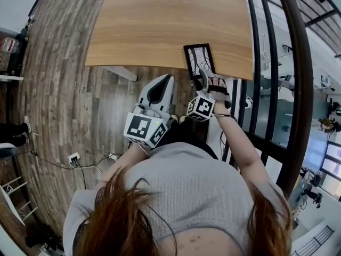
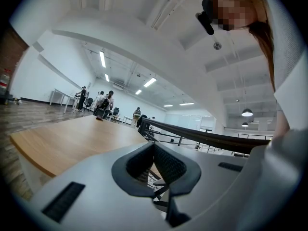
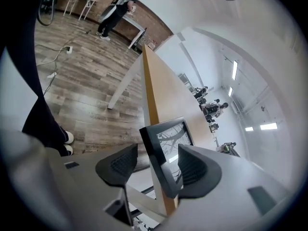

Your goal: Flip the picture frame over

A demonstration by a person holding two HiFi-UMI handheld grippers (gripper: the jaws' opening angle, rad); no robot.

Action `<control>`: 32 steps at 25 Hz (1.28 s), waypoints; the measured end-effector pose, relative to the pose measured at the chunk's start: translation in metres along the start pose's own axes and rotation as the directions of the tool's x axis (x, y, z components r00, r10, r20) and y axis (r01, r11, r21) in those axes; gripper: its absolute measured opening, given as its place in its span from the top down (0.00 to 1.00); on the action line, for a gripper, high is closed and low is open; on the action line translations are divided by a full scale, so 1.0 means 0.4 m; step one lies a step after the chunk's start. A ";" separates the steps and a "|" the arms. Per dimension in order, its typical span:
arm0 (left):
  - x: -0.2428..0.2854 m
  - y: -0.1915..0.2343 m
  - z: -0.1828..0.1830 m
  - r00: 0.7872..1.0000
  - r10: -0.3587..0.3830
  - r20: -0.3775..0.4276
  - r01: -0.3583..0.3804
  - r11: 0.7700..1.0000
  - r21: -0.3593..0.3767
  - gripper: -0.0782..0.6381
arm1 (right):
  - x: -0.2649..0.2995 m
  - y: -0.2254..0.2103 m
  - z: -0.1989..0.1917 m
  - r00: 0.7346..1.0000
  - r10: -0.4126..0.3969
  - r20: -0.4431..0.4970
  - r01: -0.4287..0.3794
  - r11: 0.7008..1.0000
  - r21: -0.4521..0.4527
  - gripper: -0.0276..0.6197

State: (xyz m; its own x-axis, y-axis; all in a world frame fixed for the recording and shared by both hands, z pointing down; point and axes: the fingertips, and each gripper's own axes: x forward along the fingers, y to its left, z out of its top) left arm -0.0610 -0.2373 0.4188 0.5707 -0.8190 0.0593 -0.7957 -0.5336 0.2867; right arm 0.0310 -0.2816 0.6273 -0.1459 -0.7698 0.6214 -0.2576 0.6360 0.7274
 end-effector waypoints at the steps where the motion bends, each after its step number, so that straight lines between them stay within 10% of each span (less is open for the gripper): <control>1: -0.001 -0.001 -0.001 1.000 -0.002 0.000 0.002 1.000 0.001 0.88 | -0.005 0.000 -0.001 1.000 -0.004 0.000 0.004 1.000 -0.003 0.57; 6: -0.003 0.006 -0.004 1.000 0.000 0.007 0.000 1.000 -0.007 0.88 | -0.060 -0.036 -0.006 0.997 -0.080 0.013 0.080 0.997 -0.023 0.57; 11: 0.014 0.014 -0.039 1.000 -0.020 -0.004 0.020 0.999 -0.037 0.88 | -0.146 -0.141 -0.013 0.982 -0.186 0.015 0.180 0.965 0.189 0.58; 19: 0.031 -0.039 -0.027 0.994 -0.108 0.025 0.108 0.994 0.003 0.88 | -0.354 -0.337 0.079 0.874 -0.453 0.173 0.264 0.743 0.615 0.58; 23: 0.002 -0.109 0.013 0.987 -0.146 0.064 0.142 0.988 0.063 0.88 | -0.469 -0.380 0.134 0.821 -0.515 0.247 0.150 0.612 0.777 0.59; 26: -0.034 -0.167 0.040 0.981 -0.163 0.104 0.154 0.984 0.089 0.88 | -0.588 -0.398 0.172 0.726 -0.596 0.343 0.022 0.518 0.855 0.61; 29: -0.101 -0.239 0.044 0.977 -0.168 0.131 0.157 0.983 0.095 0.88 | -0.719 -0.362 0.184 0.661 -0.641 0.391 -0.039 0.490 0.871 0.72; 32: -0.187 -0.324 0.018 0.977 -0.160 0.140 0.148 0.985 0.089 0.88 | -0.829 -0.275 0.157 0.668 -0.621 0.409 -0.074 0.491 0.868 0.82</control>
State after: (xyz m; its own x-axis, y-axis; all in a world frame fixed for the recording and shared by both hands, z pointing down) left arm -0.0021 -0.1084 0.3702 0.6562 -0.7447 -0.1221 -0.7171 -0.6657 0.2064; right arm 0.0478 -0.0997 0.3231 -0.3279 -0.9318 -0.1558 -0.9447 0.3226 0.0588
